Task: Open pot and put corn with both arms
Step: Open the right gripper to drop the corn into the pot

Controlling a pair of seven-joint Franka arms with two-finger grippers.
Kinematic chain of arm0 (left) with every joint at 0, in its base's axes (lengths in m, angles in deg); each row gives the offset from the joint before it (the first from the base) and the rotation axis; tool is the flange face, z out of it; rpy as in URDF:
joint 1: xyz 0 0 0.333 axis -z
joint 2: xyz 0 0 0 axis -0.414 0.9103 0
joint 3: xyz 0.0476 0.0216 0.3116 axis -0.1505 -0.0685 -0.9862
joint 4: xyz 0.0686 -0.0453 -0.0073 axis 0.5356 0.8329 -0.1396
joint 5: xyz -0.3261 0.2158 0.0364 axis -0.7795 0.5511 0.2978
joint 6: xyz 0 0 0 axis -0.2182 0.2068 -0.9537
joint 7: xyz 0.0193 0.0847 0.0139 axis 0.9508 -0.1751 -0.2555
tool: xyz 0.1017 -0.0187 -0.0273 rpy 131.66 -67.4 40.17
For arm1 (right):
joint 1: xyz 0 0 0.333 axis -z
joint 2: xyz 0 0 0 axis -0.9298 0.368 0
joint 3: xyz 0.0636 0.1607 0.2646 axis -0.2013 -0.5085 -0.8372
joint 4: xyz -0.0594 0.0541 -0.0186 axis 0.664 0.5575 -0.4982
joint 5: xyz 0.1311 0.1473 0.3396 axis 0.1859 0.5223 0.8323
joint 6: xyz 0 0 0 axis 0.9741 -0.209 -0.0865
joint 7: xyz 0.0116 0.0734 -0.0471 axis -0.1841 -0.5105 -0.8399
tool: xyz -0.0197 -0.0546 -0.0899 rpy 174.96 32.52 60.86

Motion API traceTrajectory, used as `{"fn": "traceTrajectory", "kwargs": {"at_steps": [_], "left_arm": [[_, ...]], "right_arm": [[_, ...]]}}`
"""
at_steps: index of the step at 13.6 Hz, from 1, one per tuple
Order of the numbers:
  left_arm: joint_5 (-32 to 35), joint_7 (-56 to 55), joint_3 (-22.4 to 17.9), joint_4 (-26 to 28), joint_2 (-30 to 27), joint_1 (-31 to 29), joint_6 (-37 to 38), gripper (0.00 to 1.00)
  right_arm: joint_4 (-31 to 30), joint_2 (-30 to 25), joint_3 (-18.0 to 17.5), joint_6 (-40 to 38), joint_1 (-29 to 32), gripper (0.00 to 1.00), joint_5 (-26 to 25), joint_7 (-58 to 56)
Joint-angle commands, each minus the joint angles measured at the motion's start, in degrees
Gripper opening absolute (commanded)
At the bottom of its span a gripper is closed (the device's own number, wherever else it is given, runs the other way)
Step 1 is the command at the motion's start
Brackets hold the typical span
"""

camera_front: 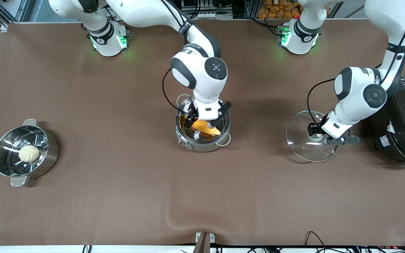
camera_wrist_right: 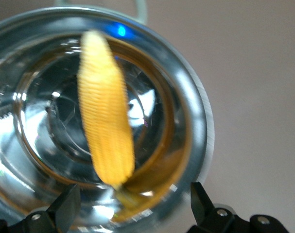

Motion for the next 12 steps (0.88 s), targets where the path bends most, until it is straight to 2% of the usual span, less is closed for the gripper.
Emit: {"fn": "traceTrajectory", "kwargs": {"at_steps": [1, 4, 8, 12], "left_arm": [[-0.5, 0.7, 0.6, 0.3, 0.2, -0.1, -1.6, 0.00], [-0.5, 0.2, 0.8, 0.4, 1.7, 0.1, -3.4, 0.00], [-0.8, -0.2, 1.7, 1.0, 2.5, 0.2, -4.3, 0.00], [-0.9, -0.3, 1.7, 2.4, 1.6, 0.1, -4.3, 0.00]], "right_arm": [[-1.3, -5.4, -0.8, -5.6, 6.1, 1.00, 2.3, -0.3], [-2.1, -7.5, -0.7, -10.0, 12.4, 1.00, 1.9, -0.3], [-16.2, -19.8, -0.8, -6.3, 21.2, 1.00, 1.9, -0.3], [-21.8, -26.2, -0.9, -6.4, 30.3, 1.00, 2.5, -0.3]]}}
